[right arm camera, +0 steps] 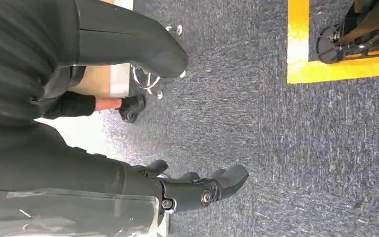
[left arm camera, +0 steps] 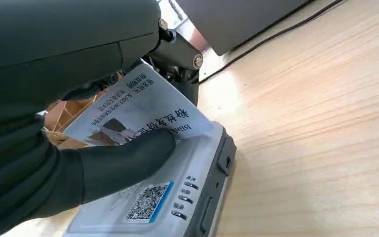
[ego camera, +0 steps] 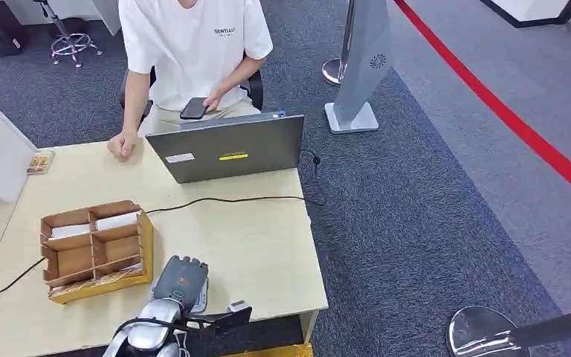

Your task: Pass the card to the sensor for recognition and then transmit it.

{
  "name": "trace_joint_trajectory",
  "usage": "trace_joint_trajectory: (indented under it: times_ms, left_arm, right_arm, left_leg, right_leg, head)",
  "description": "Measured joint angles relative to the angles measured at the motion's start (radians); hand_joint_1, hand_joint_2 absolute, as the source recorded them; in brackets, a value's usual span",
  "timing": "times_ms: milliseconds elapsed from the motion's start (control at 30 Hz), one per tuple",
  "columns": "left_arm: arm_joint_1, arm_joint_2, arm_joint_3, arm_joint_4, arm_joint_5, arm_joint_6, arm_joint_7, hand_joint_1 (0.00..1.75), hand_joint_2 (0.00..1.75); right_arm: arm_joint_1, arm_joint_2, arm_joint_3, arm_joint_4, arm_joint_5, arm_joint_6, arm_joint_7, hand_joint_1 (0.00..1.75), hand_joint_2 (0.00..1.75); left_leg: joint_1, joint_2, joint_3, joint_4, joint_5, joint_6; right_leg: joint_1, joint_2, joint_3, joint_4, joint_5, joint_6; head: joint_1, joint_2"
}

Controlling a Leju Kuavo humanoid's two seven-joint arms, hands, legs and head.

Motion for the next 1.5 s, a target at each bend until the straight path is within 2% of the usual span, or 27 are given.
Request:
trace_joint_trajectory:
  times_ms: [633, 800, 933, 1033, 1167, 1367, 1500]
  left_arm:
    - [-0.022, -0.024, 0.028, -0.018, 0.000, 0.018, -0.021, 1.75, 1.75]
    - [-0.110, -0.051, 0.030, -0.087, 0.000, 0.065, -0.039, 1.75, 1.75]
    - [-0.215, -0.055, 0.030, -0.136, 0.000, 0.119, -0.021, 1.75, 1.75]
    - [-0.307, -0.042, 0.030, -0.159, 0.000, 0.134, 0.003, 1.75, 1.75]
    - [-0.412, 0.009, 0.007, -0.158, 0.000, 0.138, 0.048, 1.75, 1.75]
    - [-0.474, 0.059, -0.017, -0.134, 0.000, 0.158, 0.091, 1.75, 1.75]
    - [-0.500, 0.082, -0.017, -0.108, 0.000, 0.166, 0.097, 1.75, 1.75]
  right_arm:
    - [-0.006, 0.000, -0.006, 0.007, 0.009, -0.001, -0.014, 0.00, 1.75]
    - [-0.006, 0.000, -0.005, 0.008, 0.018, -0.001, -0.020, 0.00, 1.75]
    - [-0.005, 0.000, -0.002, 0.008, 0.022, 0.003, -0.034, 0.00, 1.75]
    - [-0.005, 0.000, 0.002, 0.013, 0.046, 0.016, -0.046, 0.00, 1.75]
    - [-0.007, 0.000, 0.002, 0.024, 0.073, 0.034, -0.053, 0.00, 1.75]
    - [-0.013, 0.000, 0.002, 0.040, 0.081, 0.043, -0.063, 0.00, 1.75]
    - [-0.015, 0.000, 0.004, 0.045, 0.088, 0.052, -0.064, 0.00, 1.75]
  left_leg:
    - [0.000, 0.000, -0.001, 0.000, 0.001, 0.001]
    - [0.000, -0.002, -0.002, 0.000, 0.002, 0.002]
    - [0.000, -0.002, -0.002, 0.000, 0.002, 0.002]
    - [0.000, -0.002, -0.001, 0.000, 0.002, 0.001]
    - [0.000, -0.002, -0.001, 0.000, 0.003, 0.001]
    - [0.000, -0.001, -0.002, 0.000, 0.002, 0.001]
    - [0.000, -0.001, -0.002, 0.000, 0.002, 0.001]
  right_leg:
    - [0.000, 0.000, -0.001, 0.000, 0.000, 0.000]
    - [0.000, -0.001, -0.001, 0.000, 0.001, 0.000]
    - [0.000, -0.001, -0.001, 0.000, 0.001, 0.000]
    - [0.000, -0.001, -0.001, 0.000, 0.001, 0.000]
    - [0.000, -0.001, -0.002, 0.001, 0.001, 0.000]
    - [0.000, 0.000, -0.003, 0.000, 0.001, 0.000]
    - [0.000, 0.000, -0.003, 0.000, 0.001, 0.000]
  head:
    - [0.000, 0.000]
    - [0.000, 0.000]
    - [0.000, 0.000]
    - [0.000, 0.000]
    - [0.000, 0.000]
    - [0.000, 0.000]
    - [0.000, 0.000]
